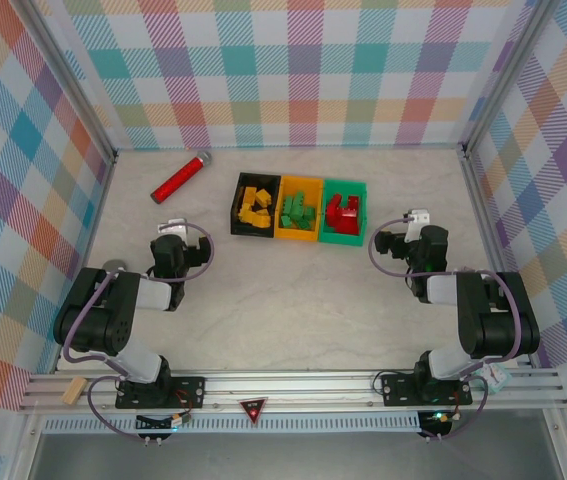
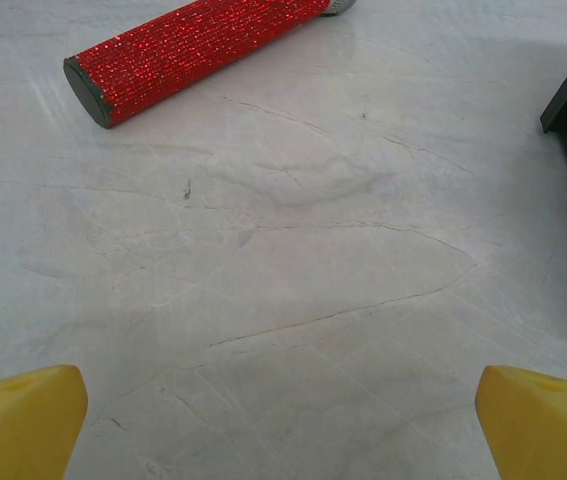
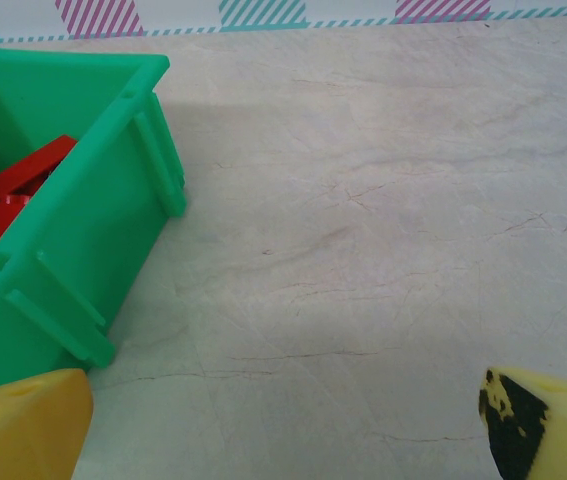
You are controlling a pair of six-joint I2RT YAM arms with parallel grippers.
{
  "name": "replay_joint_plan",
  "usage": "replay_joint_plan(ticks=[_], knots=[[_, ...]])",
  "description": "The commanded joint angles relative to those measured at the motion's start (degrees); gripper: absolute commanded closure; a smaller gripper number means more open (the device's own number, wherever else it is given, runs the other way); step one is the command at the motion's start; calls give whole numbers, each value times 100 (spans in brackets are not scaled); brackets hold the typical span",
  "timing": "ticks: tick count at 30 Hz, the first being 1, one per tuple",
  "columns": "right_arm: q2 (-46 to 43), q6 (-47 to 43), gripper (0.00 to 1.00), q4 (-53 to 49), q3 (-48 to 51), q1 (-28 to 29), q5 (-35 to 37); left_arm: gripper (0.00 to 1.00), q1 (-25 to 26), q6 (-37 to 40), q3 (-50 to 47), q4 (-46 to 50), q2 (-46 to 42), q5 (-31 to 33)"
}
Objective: Sort the legos into containers by color
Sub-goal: Reset both arms
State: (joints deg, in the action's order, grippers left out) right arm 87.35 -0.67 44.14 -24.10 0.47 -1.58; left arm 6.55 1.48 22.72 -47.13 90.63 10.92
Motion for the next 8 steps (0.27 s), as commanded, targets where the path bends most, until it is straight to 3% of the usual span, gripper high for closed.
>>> replay_joint_plan(ticks=[1, 8], knots=[[42, 74, 1, 195, 12, -12, -105, 0, -82, 91, 55, -279, -21, -114], [45, 71, 1, 187, 1, -11, -105, 0, -79, 93, 52, -279, -18, -110]])
